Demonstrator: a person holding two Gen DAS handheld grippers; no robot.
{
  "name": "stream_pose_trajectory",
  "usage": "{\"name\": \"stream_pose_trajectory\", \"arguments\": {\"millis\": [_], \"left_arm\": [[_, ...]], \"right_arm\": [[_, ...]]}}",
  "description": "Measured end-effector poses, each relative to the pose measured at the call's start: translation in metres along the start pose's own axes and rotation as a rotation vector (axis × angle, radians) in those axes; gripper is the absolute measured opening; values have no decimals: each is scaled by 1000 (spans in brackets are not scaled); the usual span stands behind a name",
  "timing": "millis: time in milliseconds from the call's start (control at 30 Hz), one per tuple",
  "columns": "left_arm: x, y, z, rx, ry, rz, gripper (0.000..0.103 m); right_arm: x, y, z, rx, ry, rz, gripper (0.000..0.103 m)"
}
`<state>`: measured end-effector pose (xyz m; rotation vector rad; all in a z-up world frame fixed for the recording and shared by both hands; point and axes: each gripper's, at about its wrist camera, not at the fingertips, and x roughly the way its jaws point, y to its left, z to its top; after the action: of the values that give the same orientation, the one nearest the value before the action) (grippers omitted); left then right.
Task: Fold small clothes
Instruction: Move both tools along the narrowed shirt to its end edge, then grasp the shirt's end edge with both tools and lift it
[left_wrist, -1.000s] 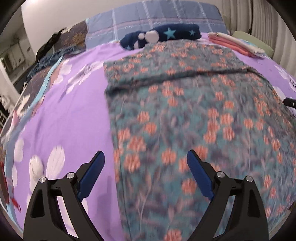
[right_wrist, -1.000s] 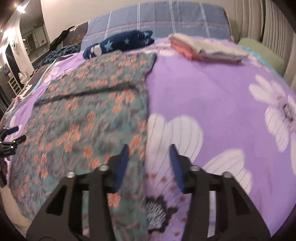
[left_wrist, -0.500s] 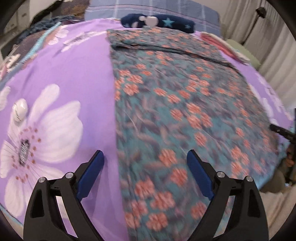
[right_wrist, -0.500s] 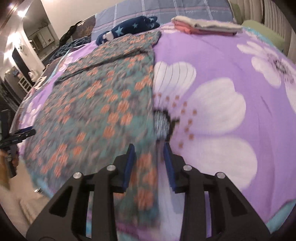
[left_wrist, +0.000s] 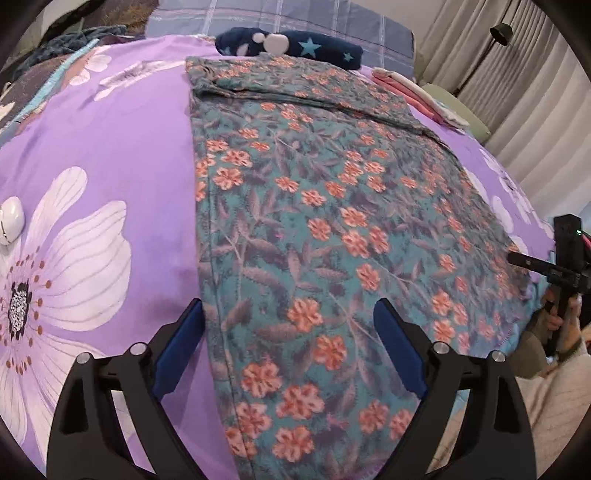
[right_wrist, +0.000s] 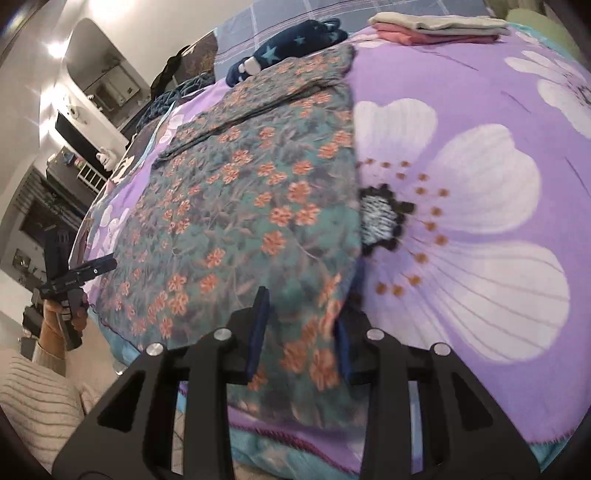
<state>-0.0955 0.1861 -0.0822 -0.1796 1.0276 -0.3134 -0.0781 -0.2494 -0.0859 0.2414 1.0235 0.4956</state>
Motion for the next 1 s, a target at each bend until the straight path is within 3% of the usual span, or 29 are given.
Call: {"name": "stream_pose_trajectory", "arguments": {"millis": [167, 300, 367, 567, 700, 767, 867, 1000], "left_arm": [[-17, 12, -18, -52, 53, -117, 48], [-17, 37, -26, -181, 53, -179, 32], [-13, 44, -25, -224, 36, -224, 32], [-2, 42, -13, -210, -5, -283, 38], [-8, 28, -13, -132, 19, -228, 42], [-16, 20, -20, -93, 45, -227, 49], [-18, 12, -25, -20, 56, -212, 51], [4, 22, -4, -97, 20, -329, 51]], "right_arm": [[-11, -6, -8, 23, 20, 27, 34], [-13, -18, -12, 85, 24, 71, 33], [-12, -17, -11, 94, 29, 72, 33], [-6, -9, -7, 64, 40, 67, 35], [-1, -11, -3, 89, 32, 92, 36], [-5, -11, -5, 109, 32, 95, 36], [-8, -11, -11, 95, 32, 95, 35], [3, -14, 1, 119, 31, 120, 35]]}}
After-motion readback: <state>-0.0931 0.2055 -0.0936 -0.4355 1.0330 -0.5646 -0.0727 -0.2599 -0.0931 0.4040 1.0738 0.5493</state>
